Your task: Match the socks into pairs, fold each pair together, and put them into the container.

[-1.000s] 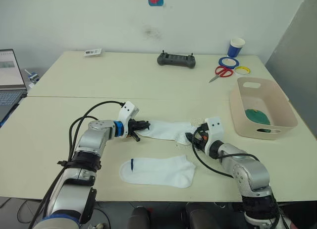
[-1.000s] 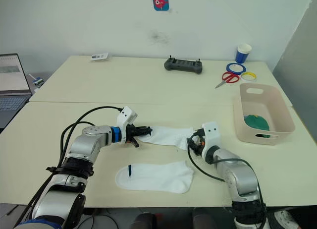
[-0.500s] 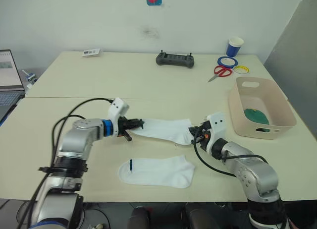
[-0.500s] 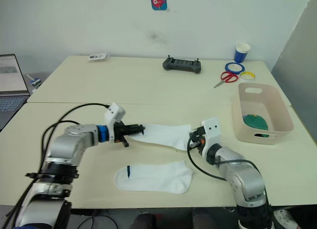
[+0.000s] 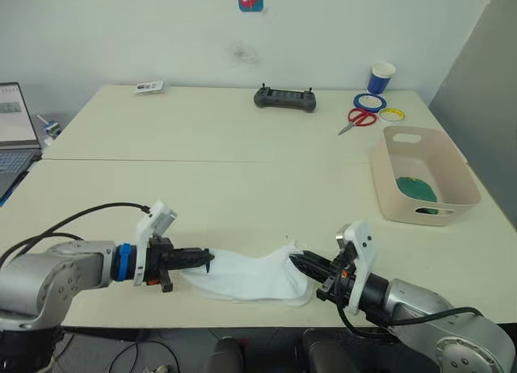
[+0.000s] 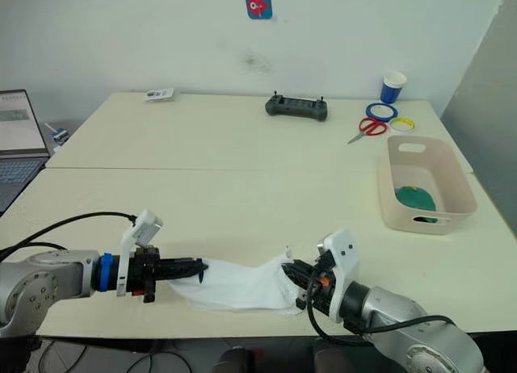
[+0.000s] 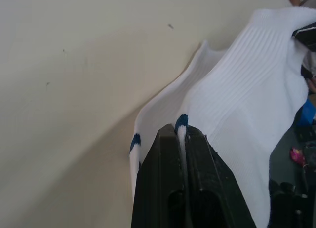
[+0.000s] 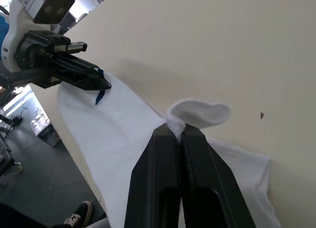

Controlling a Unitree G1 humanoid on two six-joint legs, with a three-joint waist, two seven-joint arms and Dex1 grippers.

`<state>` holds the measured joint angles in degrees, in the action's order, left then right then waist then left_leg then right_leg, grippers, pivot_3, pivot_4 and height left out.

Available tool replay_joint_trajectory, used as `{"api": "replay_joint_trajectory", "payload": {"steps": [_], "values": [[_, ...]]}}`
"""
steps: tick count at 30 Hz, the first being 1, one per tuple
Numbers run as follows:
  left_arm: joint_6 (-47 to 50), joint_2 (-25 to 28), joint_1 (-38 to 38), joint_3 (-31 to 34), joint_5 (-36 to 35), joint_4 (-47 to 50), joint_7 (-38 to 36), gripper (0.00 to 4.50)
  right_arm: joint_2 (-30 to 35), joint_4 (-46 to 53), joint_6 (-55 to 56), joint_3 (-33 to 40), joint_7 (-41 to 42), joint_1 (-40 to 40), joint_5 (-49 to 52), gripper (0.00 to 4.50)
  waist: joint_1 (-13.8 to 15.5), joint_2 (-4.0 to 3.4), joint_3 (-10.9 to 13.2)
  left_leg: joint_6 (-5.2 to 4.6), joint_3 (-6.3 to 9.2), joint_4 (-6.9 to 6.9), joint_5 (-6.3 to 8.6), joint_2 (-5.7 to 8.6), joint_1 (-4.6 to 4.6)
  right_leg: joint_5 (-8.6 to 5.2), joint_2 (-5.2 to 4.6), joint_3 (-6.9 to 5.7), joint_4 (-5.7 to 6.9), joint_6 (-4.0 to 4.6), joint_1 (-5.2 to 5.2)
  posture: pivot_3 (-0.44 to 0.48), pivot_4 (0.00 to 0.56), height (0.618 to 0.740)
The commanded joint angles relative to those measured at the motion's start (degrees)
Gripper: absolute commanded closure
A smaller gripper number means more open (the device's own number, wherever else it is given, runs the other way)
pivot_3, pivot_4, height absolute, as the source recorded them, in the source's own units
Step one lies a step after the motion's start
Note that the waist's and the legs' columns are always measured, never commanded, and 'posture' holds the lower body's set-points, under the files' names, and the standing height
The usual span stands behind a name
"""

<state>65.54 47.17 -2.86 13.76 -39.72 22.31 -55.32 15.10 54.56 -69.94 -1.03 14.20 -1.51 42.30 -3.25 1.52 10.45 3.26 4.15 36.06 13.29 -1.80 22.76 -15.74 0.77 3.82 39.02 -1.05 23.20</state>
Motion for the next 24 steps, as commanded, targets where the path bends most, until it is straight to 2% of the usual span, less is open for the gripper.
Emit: {"api": "replay_joint_trajectory", "payload": {"steps": [1, 7, 13, 16, 20, 24], "values": [[-5.6, -1.5, 3.0, -1.6, 2.6, 1.1, 2.8, 4.50, 3.3, -0.8, 4.6, -3.2, -0.1, -1.3, -3.7, 4.44, 0.0, 0.03, 0.0, 0.00, -0.03, 0.00, 0.00, 0.00, 0.02, -0.01, 0.00, 0.02, -0.04, -0.01, 0.01, 0.000, 0.150, 0.740], [-13.1, -3.4, 5.4, -5.1, 7.3, -1.0, 5.9, 4.50, 8.7, -4.7, 12.1, -9.4, 0.0, -4.9, -11.5, 4.44, 0.2, 0.04, 0.0, 0.01, -0.09, -0.04, 0.01, 0.05, 0.09, 0.06, -0.03, 0.05, -0.08, -0.32, 0.06, 0.000, 0.150, 0.740], [-17.9, -3.3, 6.9, -7.0, 8.2, -0.5, 4.7, 4.50, 9.7, -5.7, 14.3, -11.5, -0.2, -6.7, -14.2, 4.44, 0.3, 0.04, 0.0, 0.01, -0.15, -0.03, 0.02, 0.04, 0.06, -0.07, -0.02, 0.13, -0.06, -0.07, 0.05, 0.000, 0.150, 0.740], [-20.8, -1.8, 8.3, -7.4, 9.1, -0.1, 2.8, 3.87, 9.4, -5.8, 14.8, -11.0, -1.2, -7.5, -15.4, 4.50, 0.2, 0.05, 0.0, 0.01, -0.18, -0.03, 0.02, 0.05, 0.06, -0.08, -0.03, 0.15, -0.07, -0.07, 0.05, 0.000, 0.150, 0.740], [-24.0, -1.8, 8.7, -4.0, 8.0, 0.3, 2.5, 2.67, 10.5, -3.6, 16.6, -10.4, 0.3, -8.1, -15.5, 3.44, 0.3, 0.04, 0.0, 0.01, -0.19, -0.04, 0.02, 0.03, 0.06, -0.08, -0.03, 0.15, -0.07, -0.07, 0.07, 0.000, 0.150, 0.740], [-23.2, 0.4, 7.4, -0.2, 4.1, 3.4, 0.3, 1.36, 11.4, -0.3, 18.6, -8.8, 1.6, -9.0, -15.1, 1.98, 0.3, 0.06, 0.0, 0.01, -0.16, -0.04, 0.02, 0.01, 0.08, -0.08, -0.02, 0.13, -0.07, -0.06, 0.07, 0.000, 0.150, 0.740]]}}
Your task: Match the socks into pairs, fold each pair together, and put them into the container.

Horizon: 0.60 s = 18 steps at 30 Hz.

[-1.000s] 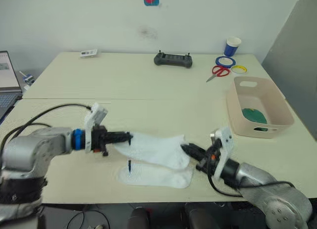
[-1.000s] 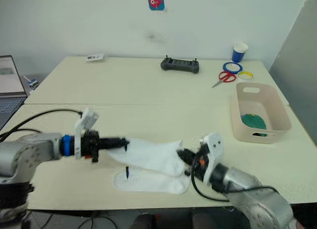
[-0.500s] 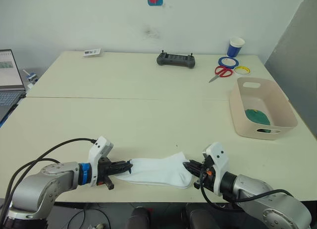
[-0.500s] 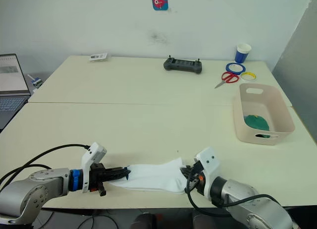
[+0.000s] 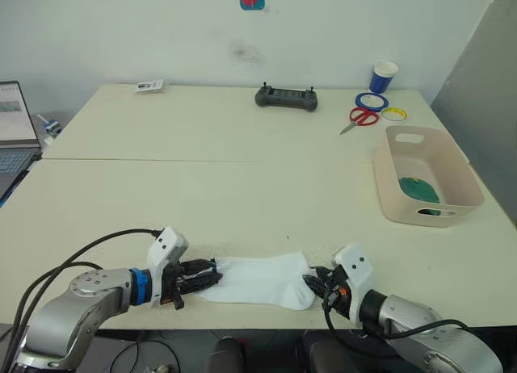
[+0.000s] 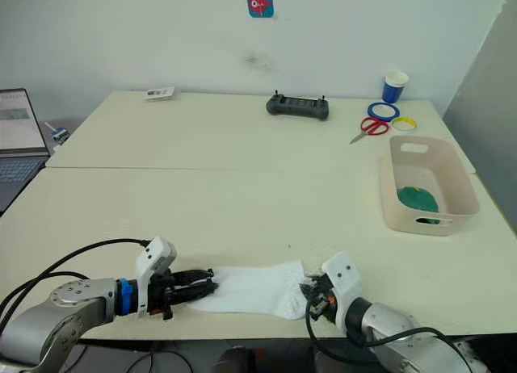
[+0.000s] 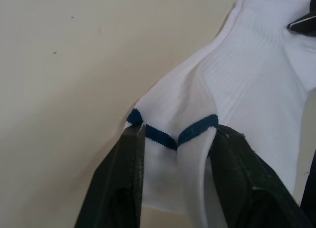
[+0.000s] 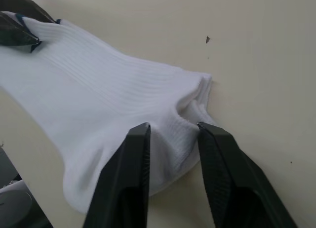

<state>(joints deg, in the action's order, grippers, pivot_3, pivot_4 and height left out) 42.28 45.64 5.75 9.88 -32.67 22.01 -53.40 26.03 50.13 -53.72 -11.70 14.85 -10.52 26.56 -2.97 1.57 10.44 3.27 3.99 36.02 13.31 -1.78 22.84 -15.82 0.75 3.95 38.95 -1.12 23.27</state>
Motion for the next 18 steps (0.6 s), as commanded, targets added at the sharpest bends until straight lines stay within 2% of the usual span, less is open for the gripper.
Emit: {"api": "replay_joint_trajectory", "payload": {"steps": [1, 3, 4, 5, 8, 12, 18], "values": [[0.2, 2.7, -1.4, 4.3, -3.3, 3.9, -1.9, 1.06, 0.6, 4.4, 2.9, 2.1, 1.0, -0.1, 0.4, 1.62, 0.0, 0.00, 0.0, 0.00, 0.00, 0.00, 0.00, 0.00, -0.01, 0.00, 0.00, 0.00, 0.00, 0.00, 0.00, 0.000, 0.150, 0.740], [-1.1, 3.6, -1.8, 4.7, -2.1, 2.8, -1.5, 0.40, 1.0, 4.1, 3.8, 2.2, 0.9, -0.3, -0.5, 0.90, 0.0, 0.00, 0.0, 0.00, -0.02, 0.00, 0.00, 0.01, -0.01, 0.00, 0.00, 0.01, -0.01, 0.00, 0.00, 0.000, 0.150, 0.740], [-1.8, 4.0, -2.1, 4.4, -1.2, 1.7, -1.4, 0.13, 1.1, 3.4, 4.5, 2.0, 0.9, -0.4, -1.2, 0.90, 0.0, 0.00, 0.0, 0.00, -0.04, 0.00, 0.00, 0.02, -0.01, 0.00, -0.01, 0.03, -0.01, 0.00, 0.00, 0.000, 0.150, 0.740], [-2.4, 4.3, -2.3, 3.9, -0.4, 0.8, -1.4, 0.06, 1.2, 2.8, 5.0, 1.8, 0.8, -0.4, -1.8, 0.90, 0.0, -0.01, 0.0, 0.00, -0.05, 0.00, 0.00, 0.02, -0.01, 0.00, 0.00, 0.04, -0.01, 0.00, 0.00, 0.000, 0.150, 0.740], [-3.9, 5.1, -1.8, 0.5, 2.0, -0.6, -2.3, 0.06, 1.2, 0.3, 6.9, 0.4, 0.8, -0.7, -3.6, 0.90, 0.0, 0.00, 0.0, 0.00, -0.06, -0.01, 0.00, 0.02, -0.01, 0.00, 0.00, 0.03, -0.01, 0.00, 0.01, 0.000, 0.150, 0.740], [-7.6, 3.0, -3.2, -4.5, 6.6, -4.9, -0.9, 0.06, 1.3, -3.7, 10.4, -1.6, 1.2, -1.6, -6.9, 0.90, -0.1, -0.01, 0.0, 0.00, -0.08, -0.03, 0.00, 0.02, -0.01, 0.00, 0.00, 0.04, -0.02, 0.00, 0.02, 0.000, 0.150, 0.740], [-9.7, 0.4, -3.8, -8.8, 8.4, -5.8, -1.2, 0.06, 0.4, -5.9, 10.7, -2.3, 1.3, -1.5, -8.7, 0.90, 0.2, 0.00, 0.0, 0.00, -0.08, 0.00, 0.00, 0.05, -0.03, 0.00, -0.03, 0.06, -0.01, -0.01, -0.03, 0.000, 0.150, 0.740]]}}
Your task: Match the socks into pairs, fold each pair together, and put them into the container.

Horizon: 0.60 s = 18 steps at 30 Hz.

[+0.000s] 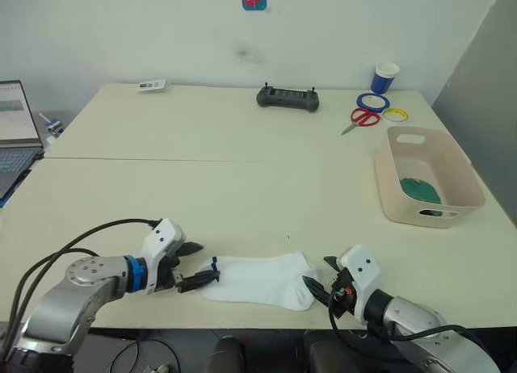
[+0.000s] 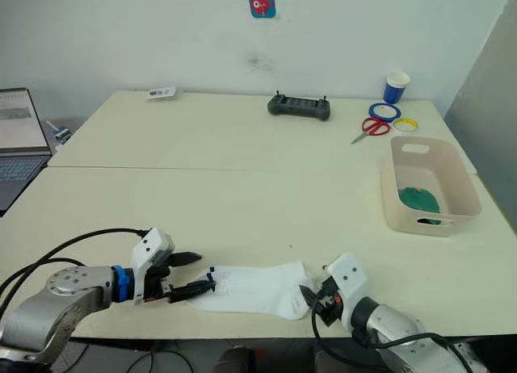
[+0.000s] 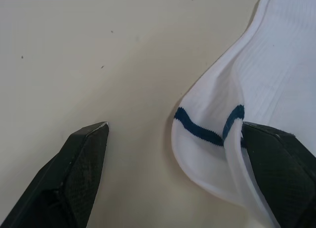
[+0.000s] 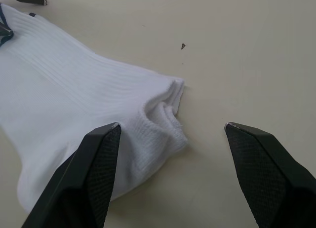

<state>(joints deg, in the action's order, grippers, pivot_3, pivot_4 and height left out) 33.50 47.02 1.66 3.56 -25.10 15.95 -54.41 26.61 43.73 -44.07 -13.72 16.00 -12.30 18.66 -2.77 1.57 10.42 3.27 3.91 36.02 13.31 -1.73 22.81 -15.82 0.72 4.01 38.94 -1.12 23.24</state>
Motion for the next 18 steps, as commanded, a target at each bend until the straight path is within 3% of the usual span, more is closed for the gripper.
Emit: {"api": "replay_joint_trajectory", "payload": {"steps": [1, 4, 7, 13, 18], "values": [[-1.4, -1.2, 0.2, -2.8, 1.2, 0.0, -0.2, 0.06, -0.5, 0.3, 0.9, -0.3, 0.2, 0.4, -0.8, 0.90, 0.1, 0.00, 0.0, 0.00, 0.00, 0.00, 0.00, 0.00, 0.00, 0.00, -0.01, 0.00, 0.00, 0.00, 0.00, 0.000, 0.150, 0.740], [-1.2, -1.7, 0.2, -3.9, 0.9, 0.1, -1.1, 0.00, -1.0, 0.2, 0.2, -0.9, 0.4, 0.7, -1.0, 1.29, 0.4, 0.00, 0.0, 0.00, -0.02, 0.00, 0.00, 0.01, 0.00, 0.00, -0.02, 0.00, 0.00, 0.00, 0.00, 0.000, 0.150, 0.740], [-0.3, -1.8, 0.4, -4.6, 0.6, 1.2, -1.3, 0.57, -1.1, 0.3, -0.6, -1.7, 0.9, 0.9, -0.9, 2.19, 0.5, -0.01, 0.0, 0.00, -0.02, -0.01, 0.00, 0.01, 0.00, 0.00, -0.01, 0.00, 0.00, 0.00, 0.00, 0.000, 0.150, 0.740], [4.0, -1.0, 0.5, -3.6, -1.7, 4.7, -0.7, 2.44, -1.3, 0.6, -0.9, -2.2, 1.2, 1.5, -1.2, 4.45, 0.5, -0.01, 0.0, 0.00, -0.06, -0.01, 0.00, 0.00, 0.01, -0.01, -0.01, 0.03, -0.02, -0.01, 0.00, 0.000, 0.150, 0.740], [9.4, -1.4, -2.7, -1.6, -4.7, 6.8, 1.2, 3.99, -1.5, 1.7, -1.2, -1.2, 1.8, 1.7, -0.7, 4.50, 0.5, -0.01, 0.0, 0.00, -0.04, -0.01, 0.00, -0.01, 0.01, 0.00, 0.01, 0.00, -0.01, -0.01, 0.01, 0.000, 0.150, 0.740]]}}
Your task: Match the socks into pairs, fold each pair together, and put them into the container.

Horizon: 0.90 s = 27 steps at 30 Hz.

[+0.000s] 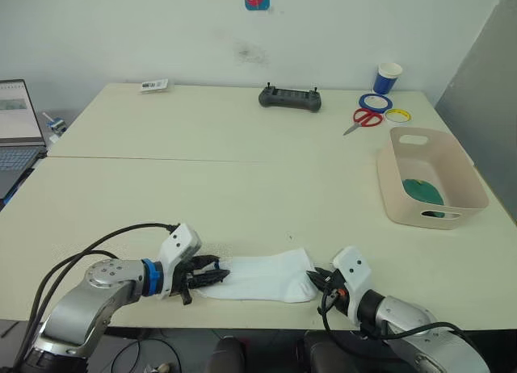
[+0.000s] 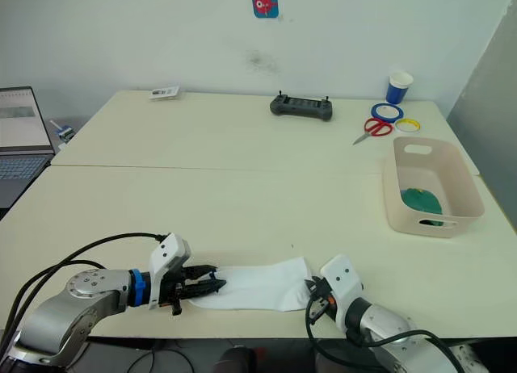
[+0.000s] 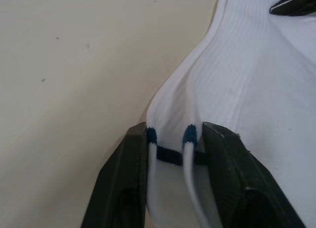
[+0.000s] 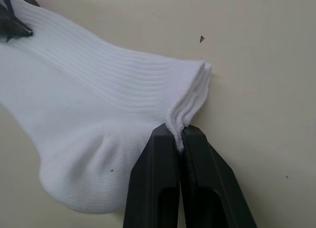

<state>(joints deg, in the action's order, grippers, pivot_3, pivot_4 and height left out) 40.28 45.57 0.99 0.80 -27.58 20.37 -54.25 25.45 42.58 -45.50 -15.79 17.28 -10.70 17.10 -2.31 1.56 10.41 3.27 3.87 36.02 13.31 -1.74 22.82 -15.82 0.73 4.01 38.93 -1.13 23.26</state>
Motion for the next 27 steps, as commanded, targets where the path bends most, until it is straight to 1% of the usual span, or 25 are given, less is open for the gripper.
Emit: {"api": "replay_joint_trajectory", "payload": {"steps": [1, 2, 8, 10, 12, 15, 19, 25, 26, 27], "values": [[3.4, -0.2, -3.2, 1.5, -2.6, 2.3, 1.6, 4.32, -0.4, 3.2, 0.2, 1.3, 0.4, 0.1, 1.1, 4.50, 0.0, 0.01, 0.0, 0.00, 0.01, 0.00, 0.00, 0.00, 0.01, 0.00, 0.00, -0.01, 0.00, 0.00, 0.00, 0.000, 0.150, 0.740], [4.0, -0.3, -3.9, 1.6, -2.9, 2.3, 2.0, 4.45, -0.5, 3.4, 0.2, 1.5, 0.4, 0.0, 1.2, 4.50, 0.0, 0.01, 0.0, 0.00, 0.03, 0.00, 0.00, 0.00, 0.01, 0.00, 0.01, -0.03, 0.00, 0.00, 0.00, 0.000, 0.150, 0.740], [8.2, -2.6, -13.7, 2.1, -4.9, -0.7, 5.0, 4.45, -1.7, 5.5, -1.2, 4.2, 0.3, 1.0, 3.2, 4.50, 0.1, 0.03, 0.0, 0.00, 0.03, 0.00, 0.00, 0.00, 0.02, 0.02, 0.04, -0.03, 0.00, -0.03, -0.01, 0.000, 0.150, 0.740], [8.7, -3.4, -16.4, 1.5, -4.8, -2.4, 5.4, 4.45, -2.7, 5.1, -1.8, 4.8, -0.3, 2.3, 3.7, 4.50, 0.1, 0.04, 0.0, 0.00, 0.05, 0.01, 0.00, 0.00, 0.04, 0.19, 0.07, -0.05, 0.01, -0.32, 0.00, 0.000, 0.150, 0.740], [8.3, -3.8, -18.1, 0.5, -3.9, -4.2, 5.3, 4.45, -3.5, 3.9, -2.2, 5.0, -0.7, 4.0, 3.5, 4.50, -0.2, 0.03, 0.0, 0.00, 0.04, 0.01, 0.00, 0.00, 0.03, 0.20, 0.08, -0.04, 0.01, -0.35, 0.00, 0.000, 0.150, 0.740], [7.0, -3.3, -19.2, -2.0, -1.5, -7.5, 4.6, 4.45, -4.9, 0.6, -3.4, 5.7, -1.5, 7.5, 2.9, 4.50, -0.6, 0.03, 0.0, 0.00, 0.03, 0.00, 0.00, 0.00, 0.02, 0.22, 0.09, -0.02, 0.01, -0.38, 0.01, 0.000, 0.150, 0.740], [3.7, -1.9, -18.0, -5.3, 2.2, -10.7, 2.6, 4.45, -6.2, -3.3, -5.3, 6.7, -2.1, 11.4, 2.6, 4.50, -0.8, 0.03, 0.0, -0.01, 0.05, -0.01, 0.00, 0.00, 0.03, 0.23, 0.11, -0.03, 0.03, -0.39, 0.02, 0.000, 0.150, 0.740], [-1.2, -3.7, -17.5, -6.0, 4.6, -14.7, 2.7, 4.45, -7.0, -7.3, -8.9, 8.3, -2.9, 15.5, 2.8, 4.50, -0.8, 0.02, 0.0, -0.01, 0.05, -0.02, 0.00, 0.00, 0.05, 0.23, 0.10, -0.03, 0.03, -0.39, 0.03, 0.000, 0.150, 0.740], [-1.8, -3.7, -17.6, -6.1, 5.0, -15.2, 2.5, 4.48, -6.9, -7.4, -9.6, 8.6, -3.0, 15.8, 2.7, 4.24, -0.8, 0.02, 0.0, -0.01, 0.06, -0.01, 0.00, 0.00, 0.05, 0.24, 0.10, -0.03, 0.04, -0.39, 0.03, 0.000, 0.150, 0.740], [-2.4, -3.6, -17.6, -6.1, 5.5, -15.6, 2.4, 4.26, -6.3, -7.2, -9.9, 8.5, -2.8, 15.9, 2.5, 3.94, -0.8, 0.02, 0.0, -0.01, 0.06, -0.01, 0.00, 0.00, 0.05, 0.24, 0.10, -0.03, 0.04, -0.39, 0.03, 0.000, 0.150, 0.740]]}}
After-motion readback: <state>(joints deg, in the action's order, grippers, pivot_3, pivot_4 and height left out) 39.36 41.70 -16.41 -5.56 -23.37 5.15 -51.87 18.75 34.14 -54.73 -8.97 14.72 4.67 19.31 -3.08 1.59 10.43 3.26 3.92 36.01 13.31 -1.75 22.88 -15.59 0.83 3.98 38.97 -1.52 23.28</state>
